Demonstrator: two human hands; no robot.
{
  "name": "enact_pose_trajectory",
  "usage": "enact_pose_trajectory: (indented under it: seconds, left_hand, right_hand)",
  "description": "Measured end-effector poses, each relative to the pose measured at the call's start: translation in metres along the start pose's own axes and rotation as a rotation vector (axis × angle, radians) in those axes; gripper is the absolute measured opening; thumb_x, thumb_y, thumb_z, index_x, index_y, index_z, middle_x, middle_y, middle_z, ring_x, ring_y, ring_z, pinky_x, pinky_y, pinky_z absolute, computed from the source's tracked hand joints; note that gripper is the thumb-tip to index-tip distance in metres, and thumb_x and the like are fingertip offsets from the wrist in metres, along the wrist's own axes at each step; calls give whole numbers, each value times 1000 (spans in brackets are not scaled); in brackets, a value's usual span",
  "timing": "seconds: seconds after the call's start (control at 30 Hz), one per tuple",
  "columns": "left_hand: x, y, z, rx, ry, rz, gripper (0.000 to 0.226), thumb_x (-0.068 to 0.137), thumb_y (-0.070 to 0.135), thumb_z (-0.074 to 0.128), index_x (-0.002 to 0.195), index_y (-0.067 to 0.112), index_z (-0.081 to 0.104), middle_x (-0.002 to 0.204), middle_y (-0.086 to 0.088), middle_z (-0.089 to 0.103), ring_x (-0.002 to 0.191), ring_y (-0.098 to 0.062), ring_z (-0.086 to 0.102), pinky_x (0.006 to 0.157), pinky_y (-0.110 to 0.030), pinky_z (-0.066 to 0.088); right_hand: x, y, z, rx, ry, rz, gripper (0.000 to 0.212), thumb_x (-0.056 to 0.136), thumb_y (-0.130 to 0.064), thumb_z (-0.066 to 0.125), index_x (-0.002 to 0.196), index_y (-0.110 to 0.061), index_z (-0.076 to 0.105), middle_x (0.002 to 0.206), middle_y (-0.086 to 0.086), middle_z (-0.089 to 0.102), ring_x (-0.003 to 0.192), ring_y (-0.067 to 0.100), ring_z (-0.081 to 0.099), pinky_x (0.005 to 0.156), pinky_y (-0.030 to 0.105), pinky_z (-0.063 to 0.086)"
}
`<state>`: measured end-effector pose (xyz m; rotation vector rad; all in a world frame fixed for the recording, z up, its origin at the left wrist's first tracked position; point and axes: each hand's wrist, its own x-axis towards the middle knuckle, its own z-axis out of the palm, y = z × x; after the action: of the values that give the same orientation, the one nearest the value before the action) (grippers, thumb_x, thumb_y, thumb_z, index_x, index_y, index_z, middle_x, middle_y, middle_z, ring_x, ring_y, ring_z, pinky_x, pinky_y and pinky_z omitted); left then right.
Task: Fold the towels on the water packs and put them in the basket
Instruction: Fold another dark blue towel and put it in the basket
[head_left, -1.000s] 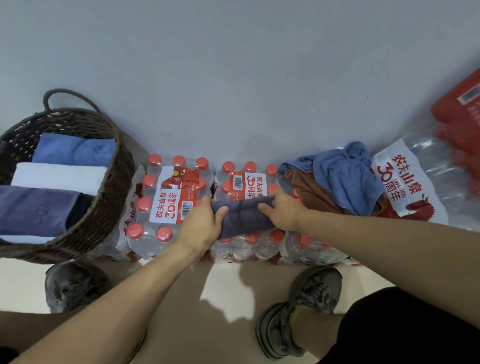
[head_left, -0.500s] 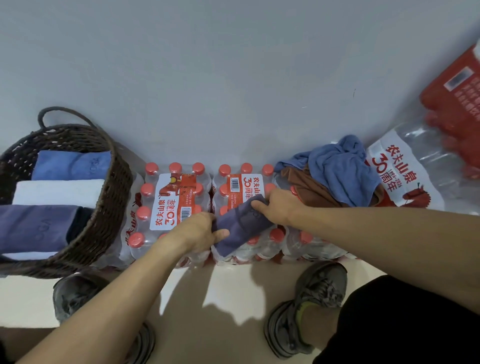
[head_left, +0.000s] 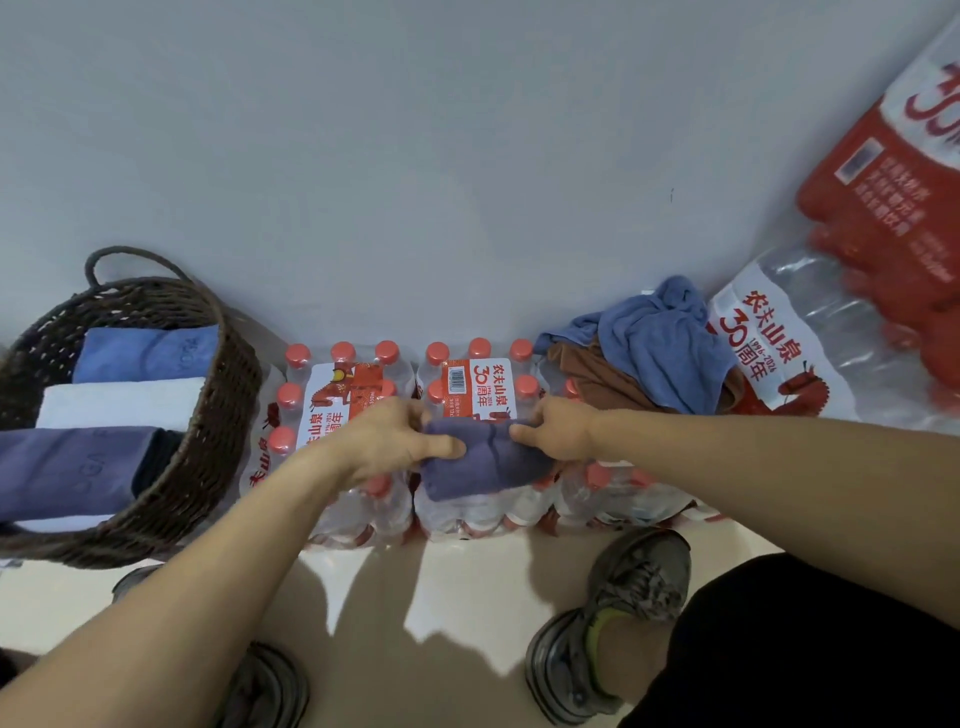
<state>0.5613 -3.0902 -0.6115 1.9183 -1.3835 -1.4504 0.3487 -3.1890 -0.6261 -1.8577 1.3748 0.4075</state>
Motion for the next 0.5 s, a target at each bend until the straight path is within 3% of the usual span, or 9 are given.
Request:
enact_pose_trajectory:
  seconds: [0.07, 0.13, 0.17, 0.23, 0.3, 0.4, 0.5]
  left_hand:
    - [-1, 23, -11, -74, 57, 91, 29, 75, 28, 83, 81, 8, 62, 61, 8, 66, 58, -6, 61, 53, -19, 47]
    - [-4, 49, -24, 37, 102, 169, 29, 75, 28, 84, 85, 13, 62, 62, 9, 66, 55, -5, 58, 51, -15, 44]
    - [-6, 61, -32, 175, 116, 217, 29, 75, 30, 83, 90, 16, 63, 68, 8, 68, 57, -6, 59, 53, -14, 43]
    - [-16, 86, -48, 494, 129, 327, 28, 81, 35, 78, 102, 24, 63, 80, 9, 68, 67, -6, 60, 60, -14, 43]
    - [-30, 106, -59, 624, 81, 438, 26, 88, 32, 69, 113, 30, 62, 95, 12, 67, 84, -8, 63, 73, -19, 47]
    - [-56, 124, -67, 613, -13, 540, 21, 97, 26, 57, 118, 29, 59, 106, 15, 67, 98, -5, 62, 86, -27, 51]
    - [-78, 126, -76, 486, 11, 577, 18, 100, 34, 47, 112, 27, 59, 102, 11, 68, 96, -7, 63, 84, -32, 52]
  right_hand:
    - [-5, -3, -5, 187, -95, -7, 31, 100, -33, 52, 72, -22, 47, 67, 2, 56, 60, 18, 58, 49, 23, 44]
    - [-14, -6, -15, 261, -133, -41, 11, 92, -19, 64, 92, -17, 53, 84, 6, 61, 76, 23, 62, 60, 30, 53]
    - [-18, -9, -20, 266, -142, -87, 35, 85, -16, 71, 114, -15, 51, 103, 6, 60, 93, 24, 62, 74, 35, 56]
    - [-28, -17, -29, 275, -120, -240, 93, 74, -19, 83, 148, -22, 25, 138, 1, 45, 122, 20, 52, 99, 38, 50]
    - [-45, -37, -35, 333, -44, -492, 107, 68, -25, 90, 150, -26, 21, 144, -7, 40, 126, 12, 50, 101, 30, 49]
    - [-62, -68, -37, 419, 72, -825, 82, 71, -16, 89, 138, -19, 41, 128, -10, 56, 120, 7, 57, 96, 23, 50]
    - [-77, -88, -38, 459, 142, -826, 44, 74, -32, 85, 111, -25, 61, 98, -13, 70, 97, -2, 66, 77, 13, 53]
